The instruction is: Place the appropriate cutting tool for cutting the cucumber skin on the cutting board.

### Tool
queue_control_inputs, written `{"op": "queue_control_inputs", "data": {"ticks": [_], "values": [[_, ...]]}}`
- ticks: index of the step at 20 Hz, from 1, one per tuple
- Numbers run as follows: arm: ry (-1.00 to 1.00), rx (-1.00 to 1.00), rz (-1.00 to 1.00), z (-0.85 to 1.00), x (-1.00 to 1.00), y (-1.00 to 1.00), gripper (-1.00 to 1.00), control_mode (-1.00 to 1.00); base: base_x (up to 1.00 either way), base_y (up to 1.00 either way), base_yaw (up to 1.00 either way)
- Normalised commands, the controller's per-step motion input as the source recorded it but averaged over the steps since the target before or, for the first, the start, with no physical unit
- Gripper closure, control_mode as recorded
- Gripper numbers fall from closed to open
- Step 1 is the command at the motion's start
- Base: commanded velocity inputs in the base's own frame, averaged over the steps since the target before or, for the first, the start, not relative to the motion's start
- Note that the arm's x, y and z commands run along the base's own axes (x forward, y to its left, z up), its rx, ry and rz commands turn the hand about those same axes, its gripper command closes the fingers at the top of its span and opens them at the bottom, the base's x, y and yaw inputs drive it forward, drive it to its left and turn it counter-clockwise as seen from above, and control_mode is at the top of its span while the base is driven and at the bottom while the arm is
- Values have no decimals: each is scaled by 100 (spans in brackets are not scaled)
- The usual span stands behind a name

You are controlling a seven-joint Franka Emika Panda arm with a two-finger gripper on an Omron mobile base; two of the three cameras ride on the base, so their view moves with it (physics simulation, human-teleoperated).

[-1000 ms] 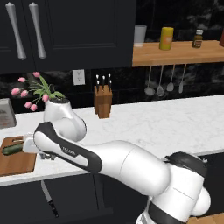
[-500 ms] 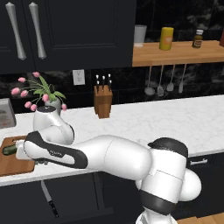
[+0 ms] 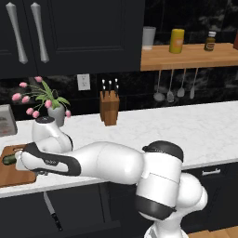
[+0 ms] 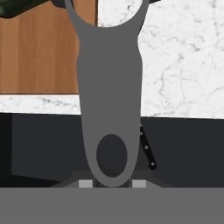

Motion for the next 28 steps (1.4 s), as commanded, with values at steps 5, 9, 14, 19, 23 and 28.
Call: {"op": "queue_control_inputs", "data": {"ticks": [5,9,14,19,23,28], "values": [[0,-3,0,-39,32,8,100,-100,0,0,0],[0,-3,0,-23,25,29,100,-100,0,0,0],[0,-4,0,-10,12,39,100,-100,0,0,0],[0,-4,0,-4,9,36,100,-100,0,0,0],[0,-1,0,-16,21,19,100,-100,0,0,0],[0,0,0,-32,24,3,100,-100,0,0,0]]}}
